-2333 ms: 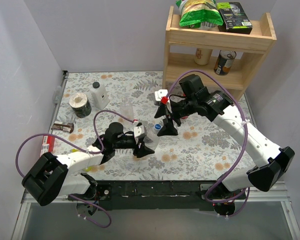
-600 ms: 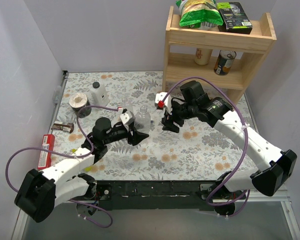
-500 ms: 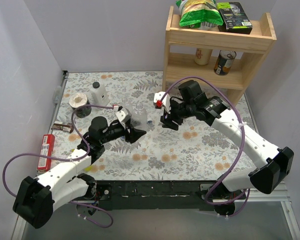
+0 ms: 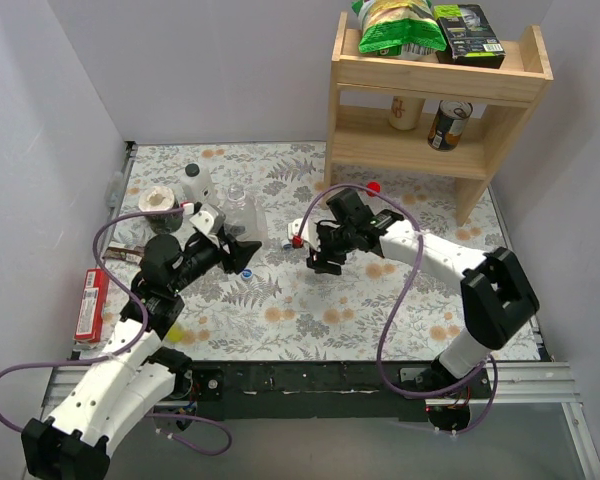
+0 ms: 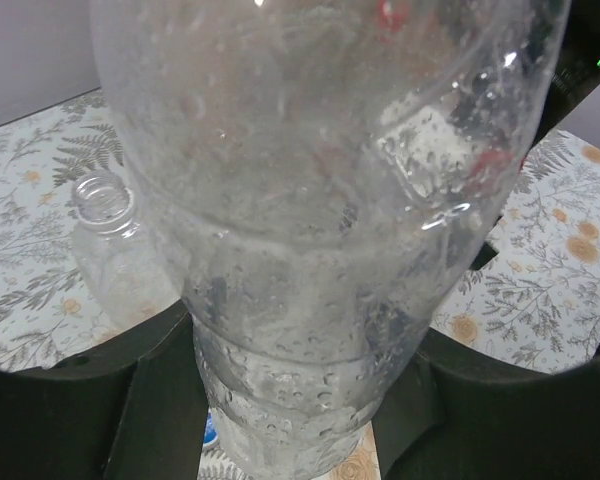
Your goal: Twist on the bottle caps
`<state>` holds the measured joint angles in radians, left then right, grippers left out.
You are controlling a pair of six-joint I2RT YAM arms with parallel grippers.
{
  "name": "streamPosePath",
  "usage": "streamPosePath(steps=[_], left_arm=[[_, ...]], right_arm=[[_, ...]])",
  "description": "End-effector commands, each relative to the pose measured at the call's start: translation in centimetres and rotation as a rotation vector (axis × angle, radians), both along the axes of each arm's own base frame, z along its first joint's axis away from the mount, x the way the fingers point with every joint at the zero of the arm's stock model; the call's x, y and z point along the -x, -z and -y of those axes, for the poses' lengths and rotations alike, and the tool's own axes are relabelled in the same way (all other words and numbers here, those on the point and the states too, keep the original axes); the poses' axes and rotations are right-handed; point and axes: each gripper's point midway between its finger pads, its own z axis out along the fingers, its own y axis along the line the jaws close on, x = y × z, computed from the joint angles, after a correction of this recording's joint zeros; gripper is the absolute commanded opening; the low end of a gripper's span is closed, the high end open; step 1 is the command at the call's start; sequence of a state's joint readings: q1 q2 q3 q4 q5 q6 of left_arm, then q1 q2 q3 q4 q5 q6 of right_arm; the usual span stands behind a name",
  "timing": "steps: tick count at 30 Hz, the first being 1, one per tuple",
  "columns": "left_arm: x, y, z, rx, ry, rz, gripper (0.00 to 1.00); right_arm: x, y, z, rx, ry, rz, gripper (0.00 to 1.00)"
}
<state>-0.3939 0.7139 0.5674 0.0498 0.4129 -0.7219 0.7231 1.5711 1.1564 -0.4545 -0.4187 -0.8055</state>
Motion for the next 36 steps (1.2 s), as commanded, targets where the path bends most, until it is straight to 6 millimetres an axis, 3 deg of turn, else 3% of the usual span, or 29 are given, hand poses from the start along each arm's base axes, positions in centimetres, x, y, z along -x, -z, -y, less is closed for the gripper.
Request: streamPosePath(steps=[1, 5, 7, 8, 13, 20, 26, 32, 36], left_arm=[[-0.2, -1.3, -2.3, -0.03, -0.094, -0.016, 0.0], [-0.6, -1.9, -3.6, -0.044, -0.143, -0.012, 0.0], [-0.9, -1.9, -4.1, -0.052, -0.164, -0.017, 0.0], [-1.1, -2.1, -4.4, -0.052, -0.176, -0.016, 0.0], [-1.4, -1.9, -4.7, -0.057, -0.185, -0.034, 0.0], [-1.9, -1.5, -5.2, -0.056, -0.204, -0.052, 0.0], [-2.1, -0.9, -5.6, -0.061, -0.213, -0.071, 0.0], [-2.2, -0.6, -5.7, -0.069, -0.209, -0.079, 0.0], [-2.3, -0.6, -5.5, -0.067, -0.201, -0.076, 0.0]], right_arm=[[-3.7, 0.0, -3.7, -0.111, -0.024, 0.145, 0.7], [-5.4, 1.8, -5.5, -0.135, -0.046, 0.172, 0.71], [-6.3, 1.6, -6.7, -0.174, -0.05, 0.194, 0.71], [-6.5, 2.7, -7.0, -0.164, -0.053, 0.171, 0.7], [-8.4, 2.8, -9.1, -0.198, -0.062, 0.183, 0.68], [-9.5, 4.1, -10.9, -0.222, -0.082, 0.141, 0.67], [-9.5, 5.1, -11.3, -0.216, -0.106, 0.084, 0.58], [-9.3, 7.1, -10.5, -0.16, -0.093, 0.012, 0.45], [-9.5, 7.5, -9.6, -0.14, -0.069, -0.009, 0.45]])
